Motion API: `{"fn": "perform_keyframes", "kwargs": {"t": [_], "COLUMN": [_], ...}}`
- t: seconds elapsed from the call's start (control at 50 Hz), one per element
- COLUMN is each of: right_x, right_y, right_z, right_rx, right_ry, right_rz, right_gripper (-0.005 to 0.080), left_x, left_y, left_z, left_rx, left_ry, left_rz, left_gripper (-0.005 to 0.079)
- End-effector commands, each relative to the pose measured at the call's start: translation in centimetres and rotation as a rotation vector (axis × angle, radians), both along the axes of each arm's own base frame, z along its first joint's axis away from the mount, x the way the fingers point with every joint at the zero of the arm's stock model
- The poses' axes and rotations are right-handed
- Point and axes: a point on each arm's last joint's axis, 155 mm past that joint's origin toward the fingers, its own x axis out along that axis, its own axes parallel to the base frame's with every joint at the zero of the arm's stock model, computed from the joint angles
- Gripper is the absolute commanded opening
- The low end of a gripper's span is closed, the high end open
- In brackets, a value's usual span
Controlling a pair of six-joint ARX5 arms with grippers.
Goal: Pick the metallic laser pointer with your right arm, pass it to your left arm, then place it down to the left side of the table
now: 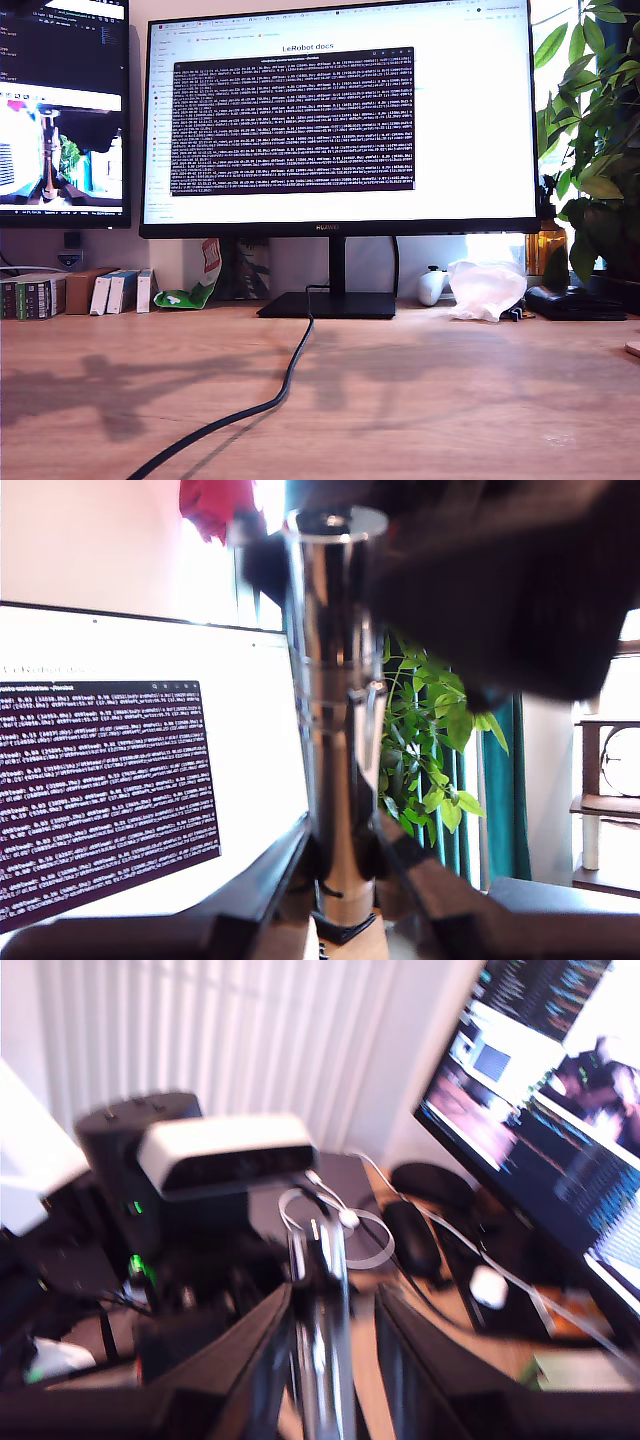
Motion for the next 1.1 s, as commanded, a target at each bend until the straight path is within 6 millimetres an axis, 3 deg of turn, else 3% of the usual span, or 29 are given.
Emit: {"fn": "perform_keyframes", "kwargs": {"t": [0.0,0.16,0.3,0.84,1.08], "right_x": [1.7,4.0,5.7,12.2,15.5], "right_y": [-1.1,-3.6,-6.3,-12.8,-17.0], "right_z": [0.0,-1.7,-3.6,-6.6,-7.1], "right_rx": [-0.007,-0.068,-0.132,-0.289,-0.299], "right_ry": [0.008,0.092,0.168,0.159,0.207], "right_rz": [-0.045,-0.12,-0.175,-0.531,-0.713], "right_gripper": [0.0238,0.0211,-0.0022,-0.0013,-0.0013], "left_x": [0.4,1.2,1.6,3.5,4.4], "left_y": [0.4,1.6,2.4,3.1,3.5], "left_z": [0.0,-0.9,-1.4,-5.3,-6.8], "left_rx": [0.019,0.042,0.056,0.172,0.277], "left_ry": [-0.015,0.017,0.032,0.201,0.293], "left_rz": [0.015,0.045,0.055,0.083,0.118], "left_gripper": [-0.002,-0.002,-0.002,-0.002,-0.002]}}
